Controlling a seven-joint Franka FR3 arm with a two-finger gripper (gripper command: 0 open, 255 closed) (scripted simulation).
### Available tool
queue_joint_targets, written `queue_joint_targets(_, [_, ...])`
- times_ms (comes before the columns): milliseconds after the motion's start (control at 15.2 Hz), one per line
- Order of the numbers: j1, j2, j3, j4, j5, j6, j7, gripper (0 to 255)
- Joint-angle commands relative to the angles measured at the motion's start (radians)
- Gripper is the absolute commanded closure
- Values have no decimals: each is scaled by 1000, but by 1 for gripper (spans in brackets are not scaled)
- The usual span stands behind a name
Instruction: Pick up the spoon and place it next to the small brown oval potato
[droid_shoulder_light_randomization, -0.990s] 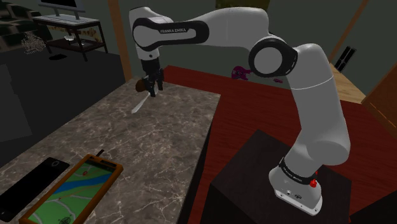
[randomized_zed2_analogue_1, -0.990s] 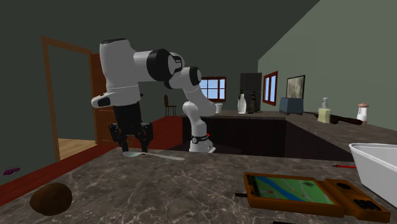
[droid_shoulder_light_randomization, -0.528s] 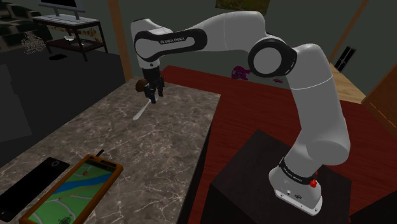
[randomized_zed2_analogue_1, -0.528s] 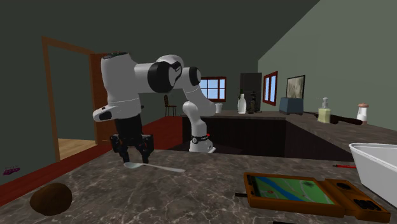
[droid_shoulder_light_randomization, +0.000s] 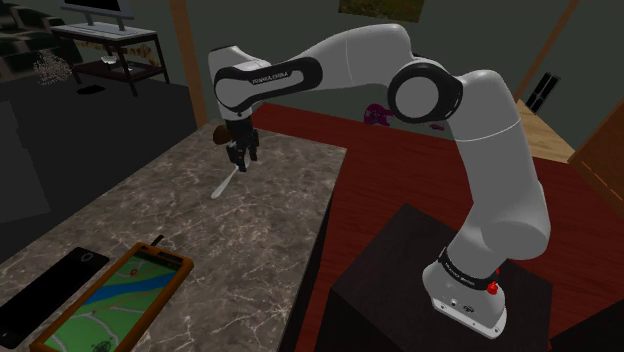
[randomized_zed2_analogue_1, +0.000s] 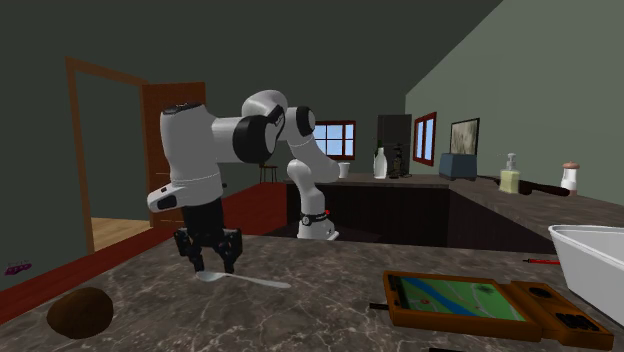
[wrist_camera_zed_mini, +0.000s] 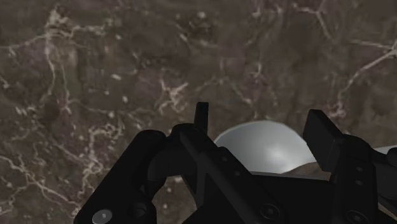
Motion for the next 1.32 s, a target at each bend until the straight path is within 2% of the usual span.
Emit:
queue_joint_targets(0, [0, 0, 0, -3, 0, 4, 0, 255])
queue_joint_targets(330, [0, 0, 0, -3, 0, 4, 0, 255])
queue_joint_targets(396, [0, 0, 0, -3, 0, 4, 0, 0])
queue_joint_targets(726, [0, 0, 0, -3, 0, 4, 0, 0])
queue_joint_targets(990, [11, 16, 0, 151, 1, -134, -4, 0])
queue_joint_targets(1254, [11, 16, 0, 151, 1, -134, -4, 0])
